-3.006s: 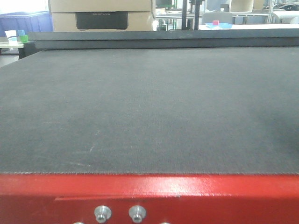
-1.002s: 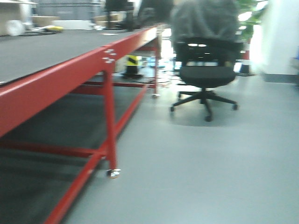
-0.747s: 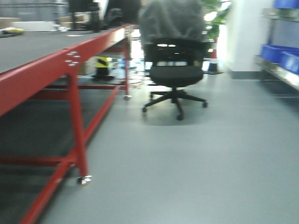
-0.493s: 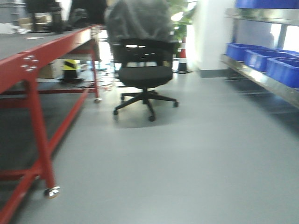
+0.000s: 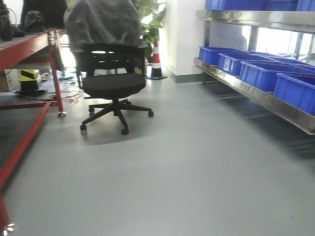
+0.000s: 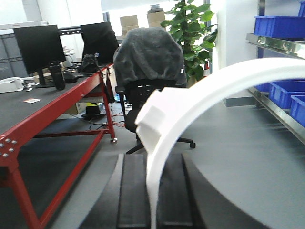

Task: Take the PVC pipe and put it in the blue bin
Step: 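Drive toward the steel shelf rack of blue bins holding both clamps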

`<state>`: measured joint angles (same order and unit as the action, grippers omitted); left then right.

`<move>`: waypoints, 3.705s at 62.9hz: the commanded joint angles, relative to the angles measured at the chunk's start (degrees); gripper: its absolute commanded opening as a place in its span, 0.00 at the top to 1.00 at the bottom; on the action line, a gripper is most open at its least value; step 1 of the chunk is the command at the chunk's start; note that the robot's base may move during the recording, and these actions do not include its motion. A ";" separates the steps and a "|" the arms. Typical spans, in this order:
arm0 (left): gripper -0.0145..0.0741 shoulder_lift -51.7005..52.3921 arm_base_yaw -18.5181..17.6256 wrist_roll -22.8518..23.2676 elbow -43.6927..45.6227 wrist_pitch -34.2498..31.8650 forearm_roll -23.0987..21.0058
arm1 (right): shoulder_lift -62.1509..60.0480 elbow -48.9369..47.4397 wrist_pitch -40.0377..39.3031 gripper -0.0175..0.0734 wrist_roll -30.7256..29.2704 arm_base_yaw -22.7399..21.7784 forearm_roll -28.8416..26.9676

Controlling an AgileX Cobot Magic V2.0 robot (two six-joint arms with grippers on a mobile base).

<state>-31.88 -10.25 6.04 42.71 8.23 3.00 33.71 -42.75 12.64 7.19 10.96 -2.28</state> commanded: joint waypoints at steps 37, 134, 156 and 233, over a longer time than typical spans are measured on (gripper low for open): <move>0.96 0.01 -0.33 0.00 0.20 -1.56 0.12 | -0.35 0.11 -1.10 0.98 -0.28 0.08 0.38; 0.96 0.01 -0.33 0.00 0.20 -1.56 0.12 | -0.35 0.11 -1.10 0.98 -0.28 0.08 0.38; 0.96 0.01 -0.33 0.00 0.20 -1.56 0.12 | -0.35 0.11 -1.10 0.98 -0.28 0.08 0.38; 0.96 0.01 -0.33 0.00 0.20 -1.56 0.12 | -0.35 0.11 -1.10 0.98 -0.28 0.08 0.38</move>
<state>-31.99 -10.25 6.04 42.71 8.23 3.00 33.45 -42.75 12.64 7.11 10.96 -2.28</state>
